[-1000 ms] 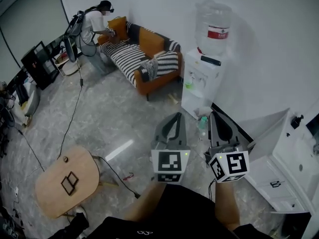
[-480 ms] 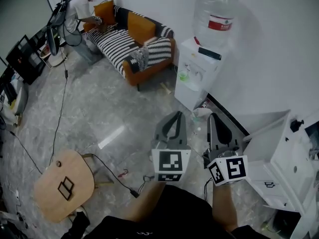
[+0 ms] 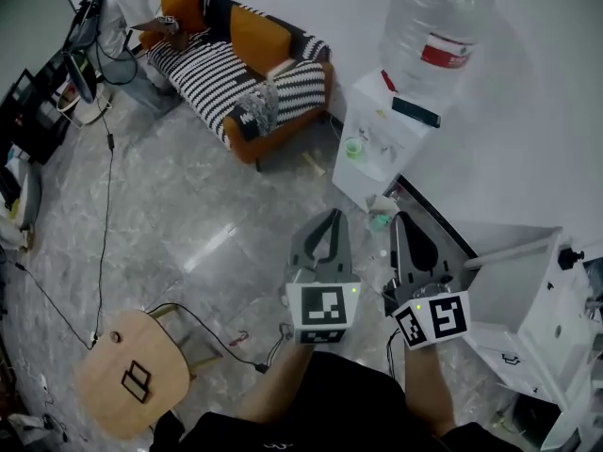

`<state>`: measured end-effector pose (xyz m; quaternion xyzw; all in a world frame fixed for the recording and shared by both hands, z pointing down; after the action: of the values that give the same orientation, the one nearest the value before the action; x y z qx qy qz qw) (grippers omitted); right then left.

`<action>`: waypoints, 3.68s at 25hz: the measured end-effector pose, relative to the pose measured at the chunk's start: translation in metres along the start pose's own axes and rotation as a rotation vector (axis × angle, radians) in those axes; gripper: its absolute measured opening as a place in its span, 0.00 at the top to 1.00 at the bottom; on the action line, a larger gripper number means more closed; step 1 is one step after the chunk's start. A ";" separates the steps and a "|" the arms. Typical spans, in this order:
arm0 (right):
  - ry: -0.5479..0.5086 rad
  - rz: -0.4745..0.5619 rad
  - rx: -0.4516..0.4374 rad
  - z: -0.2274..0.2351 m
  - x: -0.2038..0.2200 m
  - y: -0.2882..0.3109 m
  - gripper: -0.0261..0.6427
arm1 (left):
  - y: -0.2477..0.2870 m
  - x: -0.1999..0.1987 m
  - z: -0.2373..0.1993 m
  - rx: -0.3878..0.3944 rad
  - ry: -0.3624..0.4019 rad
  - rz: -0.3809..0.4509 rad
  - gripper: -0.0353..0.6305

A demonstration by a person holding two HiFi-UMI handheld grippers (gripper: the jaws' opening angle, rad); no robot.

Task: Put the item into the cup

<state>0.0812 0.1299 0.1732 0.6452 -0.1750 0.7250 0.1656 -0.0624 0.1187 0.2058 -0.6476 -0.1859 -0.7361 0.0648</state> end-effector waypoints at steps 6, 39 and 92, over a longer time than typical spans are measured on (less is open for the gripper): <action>0.000 -0.028 -0.007 0.001 0.000 0.064 0.95 | 0.047 -0.005 -0.043 0.007 -0.016 -0.004 0.93; 0.049 -0.182 0.126 0.097 0.077 0.172 0.95 | 0.197 0.024 -0.064 0.060 -0.009 -0.158 0.93; 0.051 -0.539 0.294 0.289 0.465 0.388 0.95 | 0.380 0.359 -0.077 0.022 -0.200 -0.675 0.93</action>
<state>0.1016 -0.3413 0.6501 0.6671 0.1134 0.6884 0.2614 -0.0613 -0.2073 0.6216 -0.6176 -0.4031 -0.6469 -0.1937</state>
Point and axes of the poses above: the fingertips, and each gripper's own axes: y forward along the fingers, z to its right, x out of its underside, the point moved 7 cm from there along -y, backward along the fingers, and after that the axes turned 4 degrees about y, right-handed, at the moved point
